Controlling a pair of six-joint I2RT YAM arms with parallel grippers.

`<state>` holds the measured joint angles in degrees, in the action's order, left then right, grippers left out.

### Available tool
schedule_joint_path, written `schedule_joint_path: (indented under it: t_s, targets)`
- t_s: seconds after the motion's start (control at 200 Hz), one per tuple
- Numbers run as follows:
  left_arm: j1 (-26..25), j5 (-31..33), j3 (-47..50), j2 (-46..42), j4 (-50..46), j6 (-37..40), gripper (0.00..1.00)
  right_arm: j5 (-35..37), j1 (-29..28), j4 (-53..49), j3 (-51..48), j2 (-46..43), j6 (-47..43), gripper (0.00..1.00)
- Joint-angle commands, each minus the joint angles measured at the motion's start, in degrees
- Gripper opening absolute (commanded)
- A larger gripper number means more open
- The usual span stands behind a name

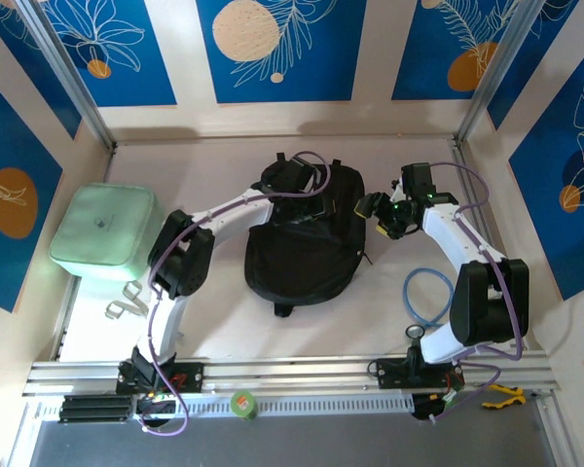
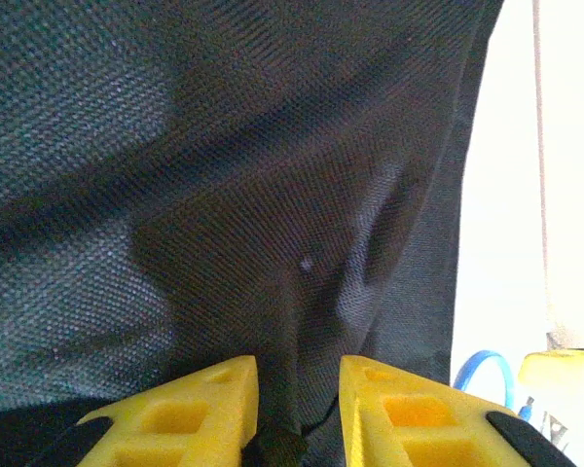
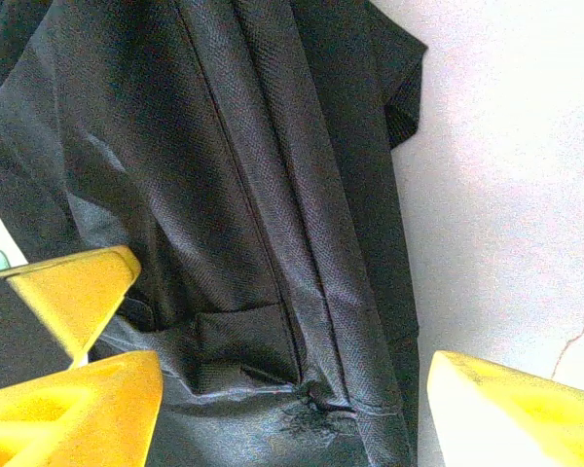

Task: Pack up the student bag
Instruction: Unzip the student bag at the top-center of the table.

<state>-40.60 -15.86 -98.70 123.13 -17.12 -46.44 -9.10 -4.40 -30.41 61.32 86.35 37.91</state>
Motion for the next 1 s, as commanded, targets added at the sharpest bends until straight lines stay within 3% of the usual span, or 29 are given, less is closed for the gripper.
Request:
schedule_joint_path:
  t_s: [0.0,0.145,0.265,0.375,0.715,0.995]
  targets:
    - [-0.7,1.7,-3.0,1.9,-4.8,2.9,0.28,-0.4,-1.3,-1.2,-0.3,2.2,-1.8,0.72]
    - [-0.7,2.3,-4.7,3.2,-6.1,3.7,0.17,2.2,-3.2,-2.6,0.4,4.1,-2.6,0.71]
    - [-0.7,3.0,-4.8,2.9,-5.9,4.1,0.00,3.7,-4.2,-2.7,0.5,5.1,-2.8,0.68]
    - [-0.6,4.9,-3.9,1.3,-6.0,5.2,0.00,4.8,-4.3,-2.6,0.6,5.9,-3.0,0.57]
    - [2.4,12.7,2.8,-7.8,-9.6,11.8,0.00,12.0,-4.2,-6.1,3.4,12.5,-0.7,0.10]
    - [11.0,13.5,15.3,-15.5,-7.1,12.4,0.00,16.8,-4.0,-5.9,4.3,14.6,0.8,0.02]
